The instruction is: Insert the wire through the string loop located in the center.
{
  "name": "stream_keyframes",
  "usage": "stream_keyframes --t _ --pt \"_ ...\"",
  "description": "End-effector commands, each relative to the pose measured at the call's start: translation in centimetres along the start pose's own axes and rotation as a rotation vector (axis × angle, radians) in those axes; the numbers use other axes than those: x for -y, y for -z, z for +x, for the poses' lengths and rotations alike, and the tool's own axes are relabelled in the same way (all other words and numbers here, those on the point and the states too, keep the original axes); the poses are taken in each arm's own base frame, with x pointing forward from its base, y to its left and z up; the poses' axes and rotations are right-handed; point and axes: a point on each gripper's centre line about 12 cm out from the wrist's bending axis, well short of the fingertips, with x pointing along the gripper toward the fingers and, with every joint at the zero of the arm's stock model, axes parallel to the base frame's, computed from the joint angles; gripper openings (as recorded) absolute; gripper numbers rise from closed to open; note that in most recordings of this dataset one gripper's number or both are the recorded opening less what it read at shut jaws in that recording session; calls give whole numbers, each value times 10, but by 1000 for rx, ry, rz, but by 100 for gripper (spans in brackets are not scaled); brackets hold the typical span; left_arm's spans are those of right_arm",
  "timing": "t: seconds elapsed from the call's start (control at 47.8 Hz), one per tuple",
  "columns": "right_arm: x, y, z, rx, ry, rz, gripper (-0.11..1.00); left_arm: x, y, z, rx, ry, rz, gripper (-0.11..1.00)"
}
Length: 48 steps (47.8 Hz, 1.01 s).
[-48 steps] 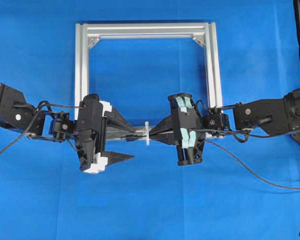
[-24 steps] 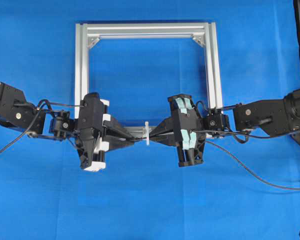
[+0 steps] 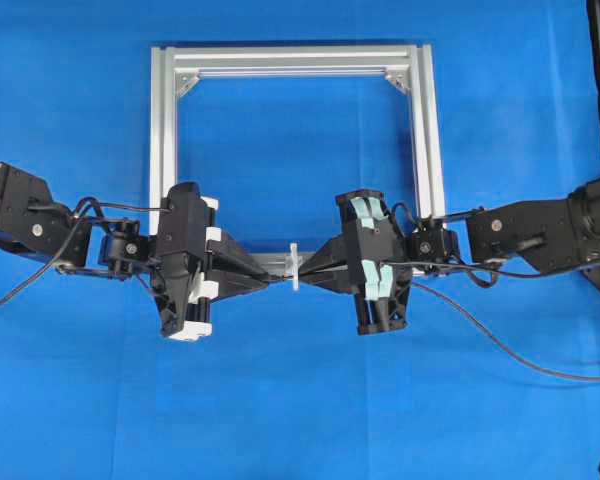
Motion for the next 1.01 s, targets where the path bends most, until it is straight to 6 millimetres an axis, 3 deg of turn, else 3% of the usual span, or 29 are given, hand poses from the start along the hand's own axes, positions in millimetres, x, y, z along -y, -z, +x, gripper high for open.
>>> stream_keyframes --t 0.0,0.188,0.272,0.377,0.524,0.607,0.775,0.984 --pt "0 -9 -1 29 0 5 -3 4 -13 0 41 13 4 9" --pt "0 -8 -1 23 0 8 -2 4 -13 0 40 12 2 9" --pt "0 -8 -1 17 1 9 6 4 -13 -1 40 12 4 9" --pt "0 -9 -1 13 3 12 28 4 -13 -2 38 12 4 9" --pt "0 -12 -7 17 2 12 73 4 -10 -8 34 13 6 9" --pt "0 -15 -13 25 1 11 91 3 -7 -14 28 11 8 9" --pt "0 -16 -23 38 -1 8 87 3 1 -33 13 17 8 9" --pt "0 -13 -31 35 -2 7 87 3 20 -72 -19 29 12 9"
